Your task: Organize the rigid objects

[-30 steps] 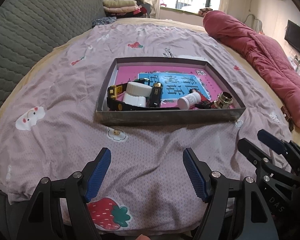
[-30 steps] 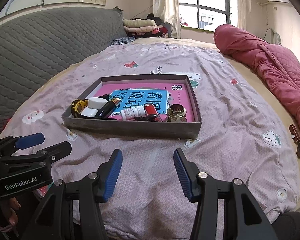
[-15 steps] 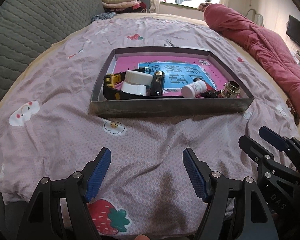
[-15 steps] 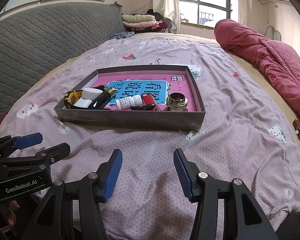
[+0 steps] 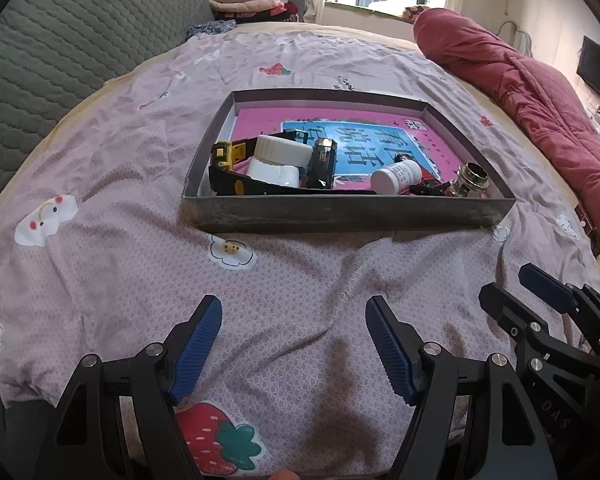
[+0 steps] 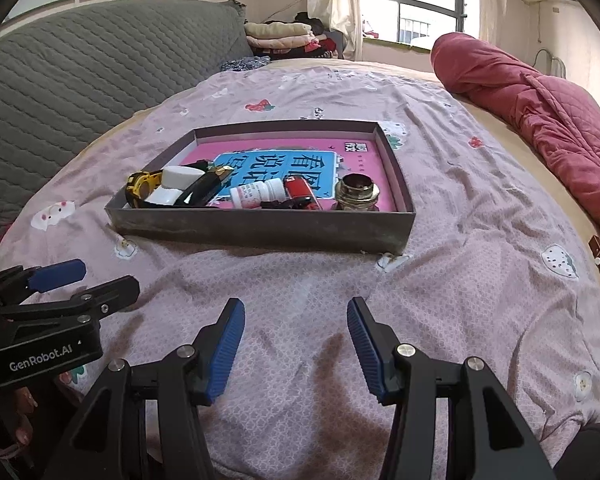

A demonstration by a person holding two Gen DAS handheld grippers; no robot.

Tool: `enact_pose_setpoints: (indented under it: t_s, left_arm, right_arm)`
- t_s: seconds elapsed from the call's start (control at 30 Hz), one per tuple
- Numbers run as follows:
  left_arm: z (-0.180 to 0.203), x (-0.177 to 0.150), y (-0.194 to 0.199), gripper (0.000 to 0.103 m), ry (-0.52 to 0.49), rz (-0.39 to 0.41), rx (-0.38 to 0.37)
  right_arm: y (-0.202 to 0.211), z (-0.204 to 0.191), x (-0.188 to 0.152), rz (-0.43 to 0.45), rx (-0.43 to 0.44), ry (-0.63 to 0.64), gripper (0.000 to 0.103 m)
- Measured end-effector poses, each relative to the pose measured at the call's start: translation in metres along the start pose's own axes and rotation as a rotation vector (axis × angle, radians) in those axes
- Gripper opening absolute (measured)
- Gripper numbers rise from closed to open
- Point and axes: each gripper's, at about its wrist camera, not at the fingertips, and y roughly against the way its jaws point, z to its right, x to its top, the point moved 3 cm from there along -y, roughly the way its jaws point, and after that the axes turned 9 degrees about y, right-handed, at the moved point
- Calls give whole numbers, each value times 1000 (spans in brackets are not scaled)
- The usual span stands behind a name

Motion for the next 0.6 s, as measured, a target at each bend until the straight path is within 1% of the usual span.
enact_pose_setpoints:
  t_s: [0.6]
  left_arm:
    - [-1,-1,-4,75,6,-18,2]
  right_arm:
    - [-2,0,0,-10,-2,-5,53]
